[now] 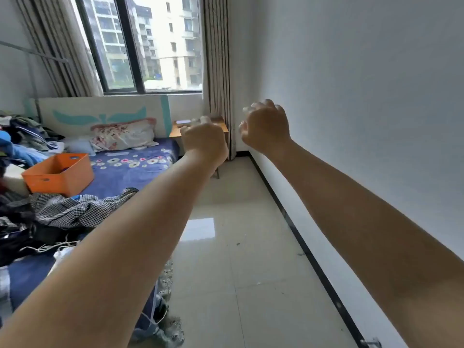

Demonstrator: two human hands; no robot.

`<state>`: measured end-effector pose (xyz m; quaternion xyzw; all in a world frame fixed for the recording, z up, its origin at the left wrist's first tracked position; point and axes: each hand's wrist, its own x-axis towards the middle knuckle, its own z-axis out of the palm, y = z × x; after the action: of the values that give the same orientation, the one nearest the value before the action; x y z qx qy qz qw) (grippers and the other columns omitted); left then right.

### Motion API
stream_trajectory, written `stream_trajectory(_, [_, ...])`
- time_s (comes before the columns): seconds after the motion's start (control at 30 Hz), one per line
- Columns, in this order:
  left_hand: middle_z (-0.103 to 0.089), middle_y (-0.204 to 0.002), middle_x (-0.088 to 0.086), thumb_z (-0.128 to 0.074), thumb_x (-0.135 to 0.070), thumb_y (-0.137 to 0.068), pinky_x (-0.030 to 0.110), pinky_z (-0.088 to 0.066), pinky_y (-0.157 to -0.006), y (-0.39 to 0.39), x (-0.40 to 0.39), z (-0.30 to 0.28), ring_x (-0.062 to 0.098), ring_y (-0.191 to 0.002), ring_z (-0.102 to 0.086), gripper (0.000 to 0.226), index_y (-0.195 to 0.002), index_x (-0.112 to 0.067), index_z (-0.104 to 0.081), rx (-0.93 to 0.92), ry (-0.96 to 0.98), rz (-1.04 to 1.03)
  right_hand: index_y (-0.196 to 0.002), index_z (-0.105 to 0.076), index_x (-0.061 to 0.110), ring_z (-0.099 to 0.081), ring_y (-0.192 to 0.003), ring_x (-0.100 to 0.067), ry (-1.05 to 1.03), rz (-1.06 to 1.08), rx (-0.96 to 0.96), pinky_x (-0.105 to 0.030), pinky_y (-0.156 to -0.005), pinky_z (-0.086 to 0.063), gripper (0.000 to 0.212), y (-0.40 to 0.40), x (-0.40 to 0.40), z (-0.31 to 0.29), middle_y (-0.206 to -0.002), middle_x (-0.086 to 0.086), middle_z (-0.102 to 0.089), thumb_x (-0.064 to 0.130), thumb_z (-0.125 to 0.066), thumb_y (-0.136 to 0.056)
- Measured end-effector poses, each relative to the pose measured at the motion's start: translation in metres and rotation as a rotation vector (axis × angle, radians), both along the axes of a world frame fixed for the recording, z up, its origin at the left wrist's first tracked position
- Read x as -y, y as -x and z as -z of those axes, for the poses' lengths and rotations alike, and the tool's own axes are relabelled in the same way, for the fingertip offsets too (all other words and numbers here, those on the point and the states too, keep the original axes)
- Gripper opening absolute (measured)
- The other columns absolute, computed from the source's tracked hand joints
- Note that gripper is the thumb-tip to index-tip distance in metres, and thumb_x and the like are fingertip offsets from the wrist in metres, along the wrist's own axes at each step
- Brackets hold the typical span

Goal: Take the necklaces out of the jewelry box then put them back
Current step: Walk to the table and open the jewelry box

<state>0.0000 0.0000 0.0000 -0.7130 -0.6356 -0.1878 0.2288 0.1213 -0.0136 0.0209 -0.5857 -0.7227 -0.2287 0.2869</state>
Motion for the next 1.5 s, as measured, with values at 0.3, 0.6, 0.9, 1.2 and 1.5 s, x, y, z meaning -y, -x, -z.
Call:
stream_trajectory(0.3, [-0.057, -0.125, 0.016, -0.050, -0.020, -0.087, 0.038, -0.045, -0.090, -0.028, -0.178, 0.064, 0.033, -0.115, -0.053, 0.031, -0.113, -0.008, -0.059, 0.016, 0.407, -0.099, -0.093, -0.060, -0.002, -0.053, -0.101, -0.035, 0.279, -0.022, -0.015, -0.037, -0.081, -0.044, 0.024, -0.044, -0.193, 0.065, -0.101, -0.021, -0.063, 0.011, -0.043, -0.084])
stream_trajectory(0.6, [-0.058, -0.124, 0.013, -0.047, -0.019, -0.089, 0.035, -0.046, -0.087, -0.003, -0.353, 0.100, 0.031, -0.115, -0.054, 0.029, -0.114, -0.009, -0.058, 0.022, 0.511, -0.185, -0.093, -0.061, 0.001, -0.053, -0.100, -0.034, 0.481, -0.038, -0.119, -0.030, -0.071, -0.038, 0.022, -0.047, -0.392, 0.124, -0.104, -0.018, -0.063, 0.011, -0.044, -0.083])
stream_trajectory(0.9, [-0.056, -0.127, 0.012, -0.048, -0.018, -0.088, 0.037, -0.046, -0.089, 0.058, -0.578, 0.128, 0.032, -0.116, -0.053, 0.030, -0.116, -0.010, -0.057, 0.008, 0.596, -0.229, -0.096, -0.061, 0.001, -0.054, -0.100, -0.035, 0.560, -0.054, -0.073, -0.031, -0.070, -0.037, 0.025, 0.001, -0.619, 0.153, -0.105, -0.018, -0.063, 0.015, -0.043, -0.085])
stream_trajectory(1.2, [-0.059, -0.118, 0.015, -0.048, -0.018, -0.087, 0.035, -0.042, -0.081, 0.085, -0.823, 0.146, 0.034, -0.109, -0.054, 0.026, -0.107, -0.007, -0.061, -0.001, 0.572, -0.158, -0.098, -0.061, 0.002, -0.053, -0.100, -0.034, 0.542, -0.059, -0.024, -0.032, -0.071, -0.037, 0.026, 0.027, -0.856, 0.165, -0.105, -0.017, -0.062, 0.013, -0.042, -0.085])
stream_trajectory(1.5, [-0.062, -0.110, 0.014, -0.049, -0.022, -0.087, 0.033, -0.038, -0.067, 0.108, -1.084, 0.145, 0.033, -0.101, -0.056, 0.026, -0.100, -0.006, -0.063, -0.019, 0.521, -0.127, -0.095, -0.063, 0.002, -0.055, -0.093, -0.033, 0.516, -0.112, -0.027, -0.033, -0.071, -0.039, 0.026, 0.038, -1.125, 0.167, -0.099, -0.017, -0.064, 0.013, -0.041, -0.085])
